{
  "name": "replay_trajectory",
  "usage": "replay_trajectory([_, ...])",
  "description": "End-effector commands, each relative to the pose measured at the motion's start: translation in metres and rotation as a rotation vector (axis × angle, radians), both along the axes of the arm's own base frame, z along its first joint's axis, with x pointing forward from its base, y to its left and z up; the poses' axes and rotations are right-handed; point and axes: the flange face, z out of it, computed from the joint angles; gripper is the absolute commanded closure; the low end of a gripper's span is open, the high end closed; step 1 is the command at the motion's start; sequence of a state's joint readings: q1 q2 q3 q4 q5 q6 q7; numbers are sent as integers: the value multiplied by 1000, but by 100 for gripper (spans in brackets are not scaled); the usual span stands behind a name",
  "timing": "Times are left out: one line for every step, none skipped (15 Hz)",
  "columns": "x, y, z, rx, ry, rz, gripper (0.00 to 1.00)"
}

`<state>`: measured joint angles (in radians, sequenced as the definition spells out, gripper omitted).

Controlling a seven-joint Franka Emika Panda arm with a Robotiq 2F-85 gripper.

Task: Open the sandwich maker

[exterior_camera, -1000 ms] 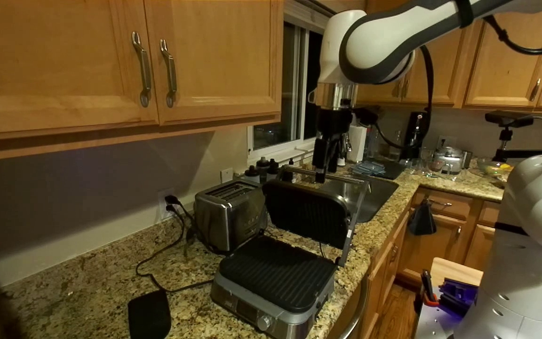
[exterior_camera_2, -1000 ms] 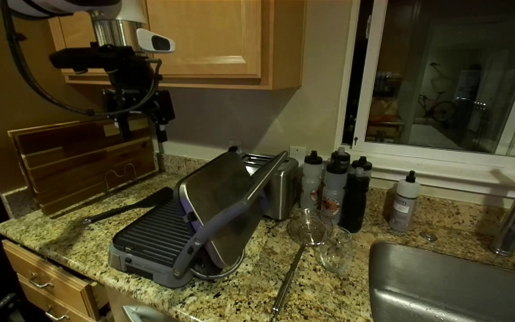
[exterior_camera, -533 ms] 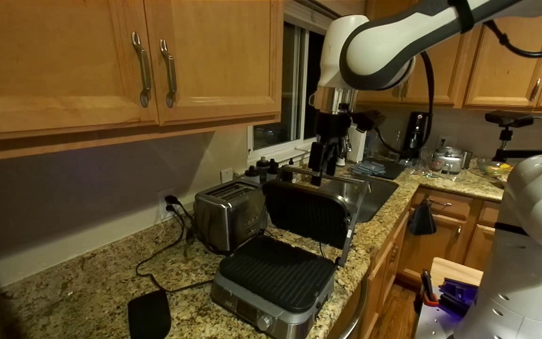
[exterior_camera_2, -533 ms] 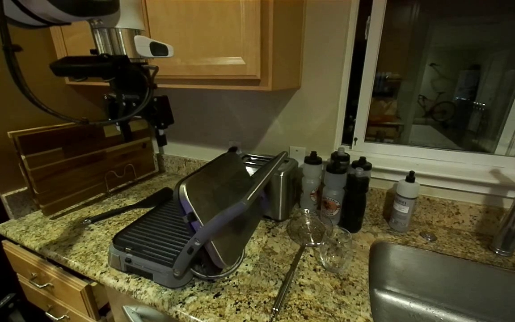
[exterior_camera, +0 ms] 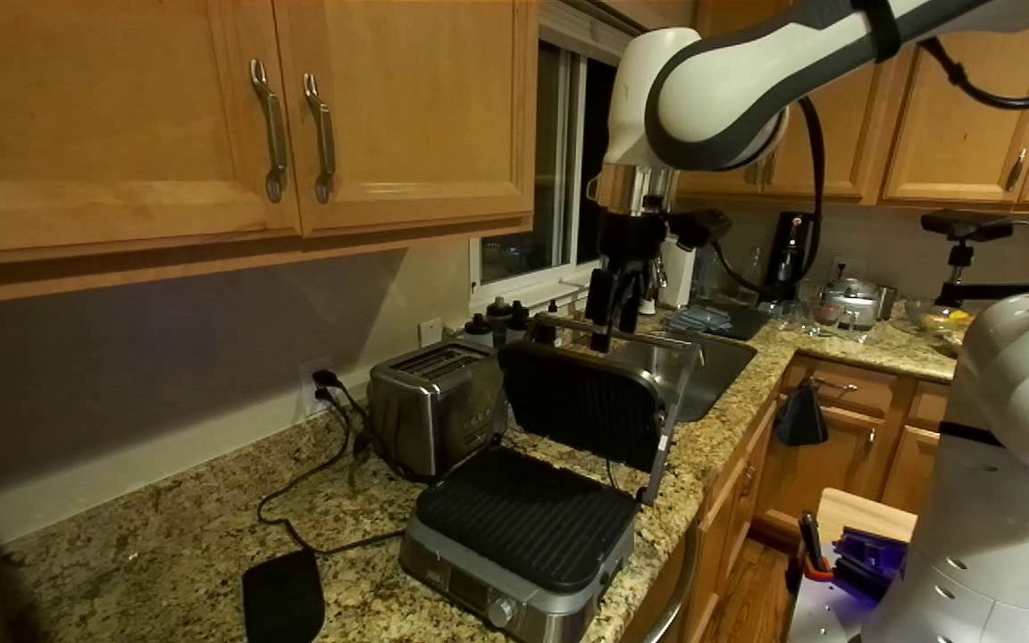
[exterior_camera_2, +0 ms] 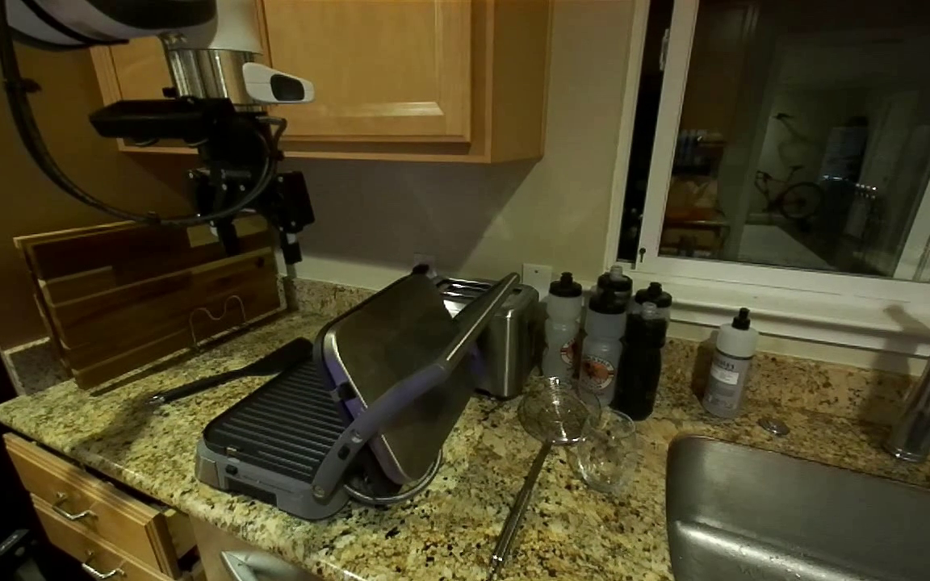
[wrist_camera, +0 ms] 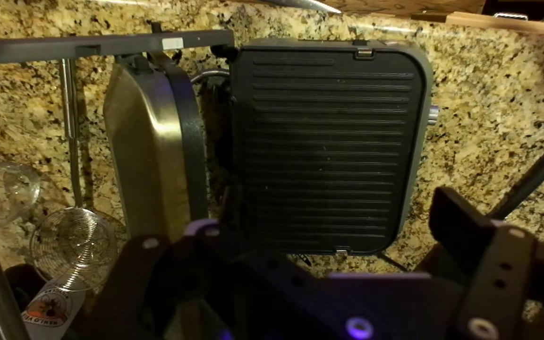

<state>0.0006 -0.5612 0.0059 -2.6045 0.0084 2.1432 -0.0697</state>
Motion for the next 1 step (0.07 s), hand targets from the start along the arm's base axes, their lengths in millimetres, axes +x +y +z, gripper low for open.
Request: replay_trajectory([0, 0, 1, 0, 1, 0, 0])
